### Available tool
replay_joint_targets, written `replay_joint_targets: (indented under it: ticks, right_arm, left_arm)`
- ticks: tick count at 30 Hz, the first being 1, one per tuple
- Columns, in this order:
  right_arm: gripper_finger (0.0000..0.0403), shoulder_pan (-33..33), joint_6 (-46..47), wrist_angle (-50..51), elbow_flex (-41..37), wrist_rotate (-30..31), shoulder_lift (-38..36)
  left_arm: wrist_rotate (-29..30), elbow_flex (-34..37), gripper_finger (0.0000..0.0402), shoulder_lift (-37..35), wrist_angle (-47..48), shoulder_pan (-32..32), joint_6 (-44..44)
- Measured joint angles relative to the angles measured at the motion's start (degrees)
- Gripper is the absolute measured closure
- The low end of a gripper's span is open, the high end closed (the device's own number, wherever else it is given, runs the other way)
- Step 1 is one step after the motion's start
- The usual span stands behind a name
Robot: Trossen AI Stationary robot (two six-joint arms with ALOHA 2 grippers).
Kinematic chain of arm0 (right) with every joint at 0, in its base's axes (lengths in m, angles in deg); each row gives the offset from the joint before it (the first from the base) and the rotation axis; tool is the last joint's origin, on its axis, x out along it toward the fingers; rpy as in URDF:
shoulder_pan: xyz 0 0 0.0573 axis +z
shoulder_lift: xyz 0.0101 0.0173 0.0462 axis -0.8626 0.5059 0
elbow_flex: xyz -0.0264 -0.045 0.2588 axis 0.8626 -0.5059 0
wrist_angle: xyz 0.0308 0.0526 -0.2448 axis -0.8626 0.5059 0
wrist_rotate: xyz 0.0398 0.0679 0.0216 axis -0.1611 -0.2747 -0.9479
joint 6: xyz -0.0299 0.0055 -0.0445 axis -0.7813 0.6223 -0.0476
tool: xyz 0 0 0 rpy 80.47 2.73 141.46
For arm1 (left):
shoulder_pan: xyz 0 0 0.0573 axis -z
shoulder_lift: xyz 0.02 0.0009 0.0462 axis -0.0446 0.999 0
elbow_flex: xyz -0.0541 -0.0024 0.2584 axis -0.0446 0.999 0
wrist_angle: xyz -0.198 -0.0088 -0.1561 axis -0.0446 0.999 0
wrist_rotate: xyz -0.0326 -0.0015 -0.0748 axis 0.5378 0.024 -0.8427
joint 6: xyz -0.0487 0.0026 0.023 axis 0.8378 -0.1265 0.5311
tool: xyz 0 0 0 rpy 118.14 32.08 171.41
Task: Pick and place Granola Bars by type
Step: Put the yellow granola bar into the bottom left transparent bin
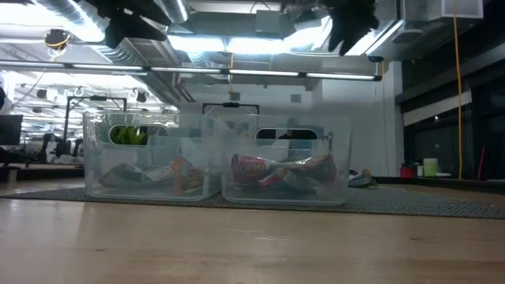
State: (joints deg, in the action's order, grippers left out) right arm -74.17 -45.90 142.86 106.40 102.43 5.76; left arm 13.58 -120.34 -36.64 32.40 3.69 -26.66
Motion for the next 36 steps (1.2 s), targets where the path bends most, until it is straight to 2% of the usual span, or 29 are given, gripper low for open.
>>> replay_joint_targets:
  ticks: [4, 10, 20, 24, 28, 36]
  right_arm:
    - [0.0138, -4.1, -1.6, 0.9, 0.0, -0.8, -2.1]
    - [0.014, -9.3, -6.0, -0.8, -1.9, -1.5, -0.7]
    - [0.0129, -16.5, -6.6, -18.5, -25.4, -12.9, -0.2]
    - [0.0115, -17.7, -6.1, -27.4, -31.6, -13.6, -0.2]
    - [0.0098, -18.9, -6.0, -29.7, -34.1, -17.7, 1.2]
    - [0.0071, -18.9, -6.2, -31.1, -34.4, -18.8, 7.0]
  left_arm:
    - [0.4, 0.0, 0.0238, 0.0, 0.0, 0.0, 0.0]
    - [1.4, 0.0, 0.0238, 0.0, 0.0, 0.0, 0.1]
    - [1.4, 0.0, 0.0238, 0.0, 0.0, 0.0, 1.7]
    - [1.6, 0.0, 0.0238, 0.0, 0.0, 0.0, 1.7]
    - [3.4, 0.0, 0.0238, 0.0, 0.0, -0.1, 1.7]
    - [4.8, 0.0, 0.0238, 0.0, 0.0, -0.1, 1.7]
